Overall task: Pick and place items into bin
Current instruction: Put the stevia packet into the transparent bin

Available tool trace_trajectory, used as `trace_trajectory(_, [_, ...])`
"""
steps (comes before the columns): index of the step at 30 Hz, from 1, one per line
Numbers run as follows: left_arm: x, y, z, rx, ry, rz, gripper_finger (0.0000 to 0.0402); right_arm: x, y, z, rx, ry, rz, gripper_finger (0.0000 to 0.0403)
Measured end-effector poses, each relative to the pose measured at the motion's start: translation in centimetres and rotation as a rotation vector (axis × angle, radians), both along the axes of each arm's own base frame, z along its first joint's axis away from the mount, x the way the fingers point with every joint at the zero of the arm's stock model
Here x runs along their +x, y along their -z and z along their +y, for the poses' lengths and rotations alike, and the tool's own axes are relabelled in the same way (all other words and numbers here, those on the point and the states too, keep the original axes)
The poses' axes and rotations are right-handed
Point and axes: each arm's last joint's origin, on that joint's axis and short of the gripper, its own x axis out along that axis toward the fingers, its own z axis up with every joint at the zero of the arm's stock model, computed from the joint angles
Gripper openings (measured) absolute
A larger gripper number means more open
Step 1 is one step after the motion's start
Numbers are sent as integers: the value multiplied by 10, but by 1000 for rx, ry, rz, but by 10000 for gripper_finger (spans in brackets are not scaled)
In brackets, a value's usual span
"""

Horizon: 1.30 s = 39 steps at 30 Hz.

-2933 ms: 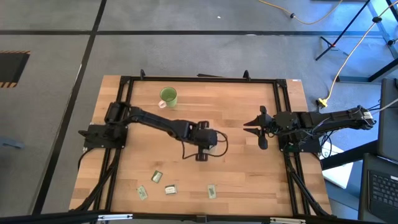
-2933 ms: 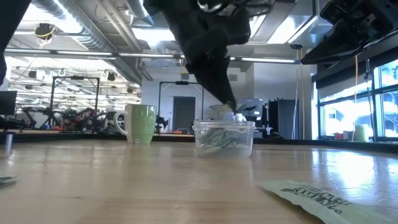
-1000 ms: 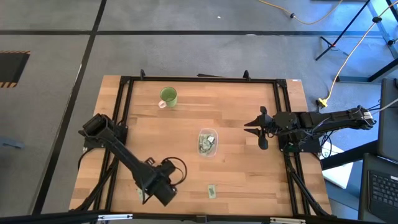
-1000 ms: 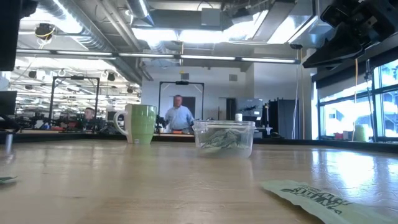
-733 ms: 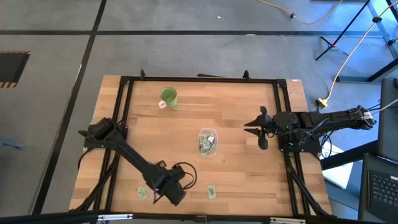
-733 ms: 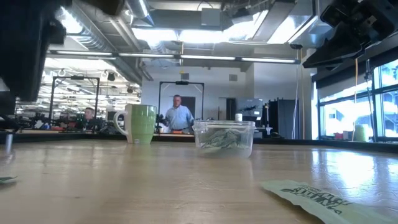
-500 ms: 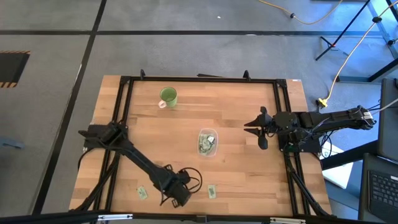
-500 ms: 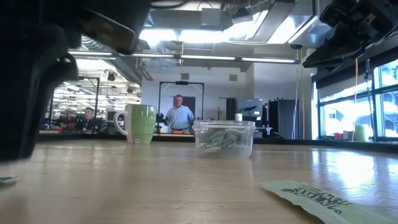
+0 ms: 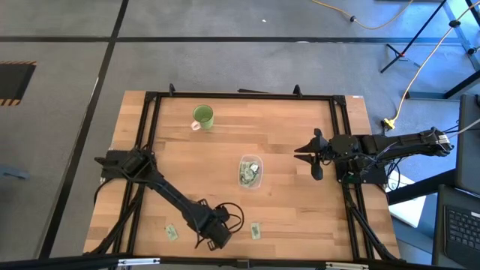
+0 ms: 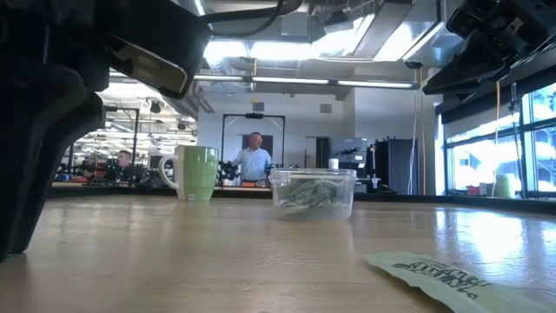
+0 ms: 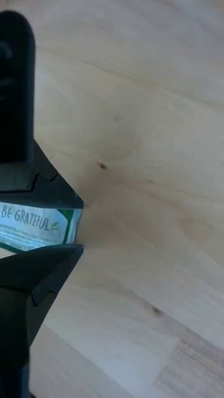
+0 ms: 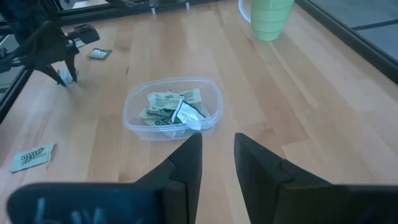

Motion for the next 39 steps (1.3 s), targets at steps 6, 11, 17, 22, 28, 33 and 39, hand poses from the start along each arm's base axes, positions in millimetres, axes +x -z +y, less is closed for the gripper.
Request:
trace_trajectory(6, [-1, 10, 0, 2, 8, 60, 91, 0, 0, 0, 0, 0, 0, 97])
trace_trajectory(11, [0, 14, 1, -3, 5, 78, 57, 0, 0, 0, 1, 0, 0, 97])
trace_trajectory(17, [0, 13, 0, 2, 27, 67, 12, 0, 0, 0, 20, 10, 1, 97])
trace_trajectory(22, [1, 9, 3, -4, 91, 61, 3, 0, 0, 0, 19, 10, 0, 97])
trace_trajectory(28, [9, -26, 17, 49, 171, -67, 2, 0, 0, 0, 18, 9, 0, 97])
trace_trajectory(33, [23, -61, 46, 154, 224, -224, 2, 0, 0, 0, 11, 6, 1, 97])
trace_trajectory(39, [60, -80, 107, 283, 255, -397, 2, 0, 0, 0, -8, -4, 3, 97])
